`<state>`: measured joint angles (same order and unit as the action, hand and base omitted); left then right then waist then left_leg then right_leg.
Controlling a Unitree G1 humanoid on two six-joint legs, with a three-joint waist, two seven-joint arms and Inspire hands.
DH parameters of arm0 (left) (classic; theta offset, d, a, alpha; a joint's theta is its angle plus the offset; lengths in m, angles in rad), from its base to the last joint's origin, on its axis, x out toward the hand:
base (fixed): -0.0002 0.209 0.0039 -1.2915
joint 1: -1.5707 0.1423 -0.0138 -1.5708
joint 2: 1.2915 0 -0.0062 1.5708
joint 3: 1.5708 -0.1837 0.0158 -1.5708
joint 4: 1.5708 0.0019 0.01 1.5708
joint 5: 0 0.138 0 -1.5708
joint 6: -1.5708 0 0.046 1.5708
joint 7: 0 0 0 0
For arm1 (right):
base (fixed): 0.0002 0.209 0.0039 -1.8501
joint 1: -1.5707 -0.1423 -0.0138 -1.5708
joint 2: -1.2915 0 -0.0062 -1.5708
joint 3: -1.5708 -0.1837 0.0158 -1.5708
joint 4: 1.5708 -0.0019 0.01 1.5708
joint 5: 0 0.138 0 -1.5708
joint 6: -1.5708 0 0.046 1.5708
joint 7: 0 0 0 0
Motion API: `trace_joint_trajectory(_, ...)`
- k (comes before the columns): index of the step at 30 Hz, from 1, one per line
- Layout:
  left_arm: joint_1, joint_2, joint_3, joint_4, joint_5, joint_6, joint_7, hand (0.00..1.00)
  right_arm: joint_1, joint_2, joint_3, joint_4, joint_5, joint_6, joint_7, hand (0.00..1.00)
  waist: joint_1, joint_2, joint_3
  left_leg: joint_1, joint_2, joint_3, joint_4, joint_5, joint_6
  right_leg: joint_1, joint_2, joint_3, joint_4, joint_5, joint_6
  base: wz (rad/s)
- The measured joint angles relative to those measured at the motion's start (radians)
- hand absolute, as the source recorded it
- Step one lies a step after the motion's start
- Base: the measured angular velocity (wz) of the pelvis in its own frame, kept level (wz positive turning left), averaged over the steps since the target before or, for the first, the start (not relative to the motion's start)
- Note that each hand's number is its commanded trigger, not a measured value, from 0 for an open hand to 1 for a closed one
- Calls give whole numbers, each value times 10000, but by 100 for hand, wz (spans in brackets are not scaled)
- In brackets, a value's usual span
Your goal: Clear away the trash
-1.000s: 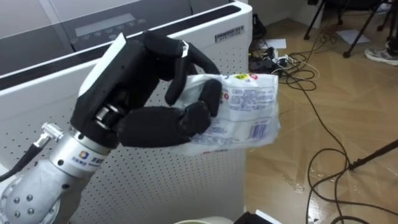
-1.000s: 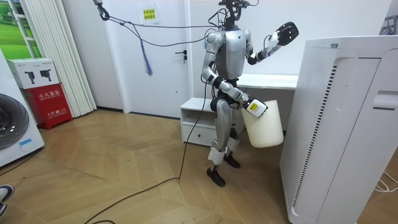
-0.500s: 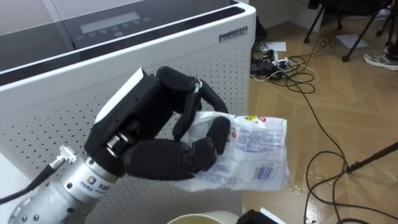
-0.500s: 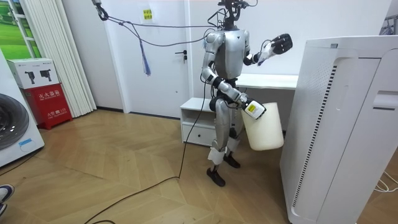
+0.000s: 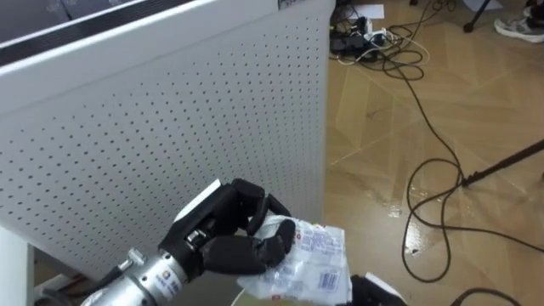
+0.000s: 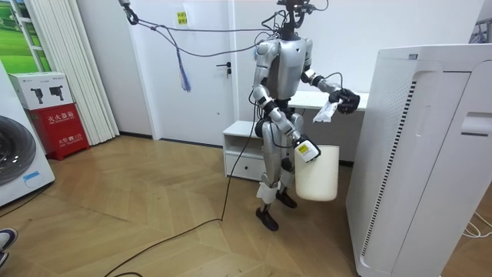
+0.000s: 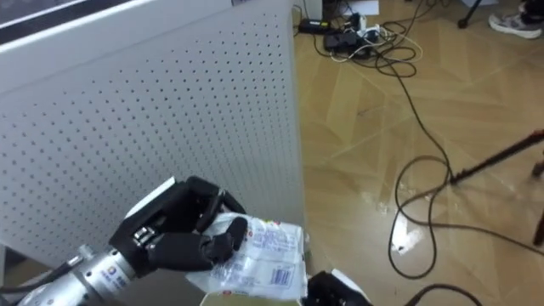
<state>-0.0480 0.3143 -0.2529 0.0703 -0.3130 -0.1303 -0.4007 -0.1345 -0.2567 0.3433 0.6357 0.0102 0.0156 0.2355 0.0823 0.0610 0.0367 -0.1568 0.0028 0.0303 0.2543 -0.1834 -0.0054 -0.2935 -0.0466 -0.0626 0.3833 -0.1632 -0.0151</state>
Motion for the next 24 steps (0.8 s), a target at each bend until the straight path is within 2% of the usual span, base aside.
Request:
trace_joint_trajectory(3,-63,-289,-175,798,82,-4,-30,100,-329,45,9,195,338,-1,-72,100,2,-117,-5,-168,-1,-20,5,1,-1,-153,-78,-266,21,6,-10,1)
trace_joint_trajectory(7,-80,-327,-256,1729,505,3,-33,100,-563,46,5,205,764,-104,-63,100,-25,-335,-13,-445,48,-107,99,2,-9,-279,-110,-585,-70,42,-60,10)
trace_joint_trajectory(10,-112,-351,-256,2125,622,3,-33,100,-662,45,2,289,857,-215,-157,100,3,-342,-16,-498,49,-106,125,2,-9,-280,-161,-778,-83,44,-63,7)
trace_joint_trajectory(13,-123,-363,-261,2169,699,2,-46,100,-919,130,6,690,1132,-371,-155,100,17,-341,-16,-516,50,-107,128,2,-9,-281,-166,-800,-97,45,-64,0)
trace_joint_trajectory(20,-131,-356,-262,2169,699,1,-79,100,-1002,175,10,877,1233,-459,-218,100,73,-335,-17,-599,90,-112,148,2,-9,-295,-123,-810,-234,165,-77,0)
trace_joint_trajectory(21,-132,-352,-262,2177,699,0,-80,78,-1002,200,24,884,1280,-461,-293,100,76,-334,-16,-610,87,-121,161,2,-9,-295,-126,-822,-232,167,-76,0)
trace_joint_trajectory(23,-132,-349,-262,2232,699,0,-75,20,-1002,197,66,912,1412,-475,-383,100,65,-333,-16,-639,85,-144,201,2,-9,-300,-134,-843,-226,168,-76,4)
trace_joint_trajectory(24,-130,-337,-262,2259,700,0,-64,0,-1002,182,66,925,1450,-475,-407,100,66,-332,-15,-662,85,-156,210,2,-9,-314,-136,-856,-226,168,-77,0)
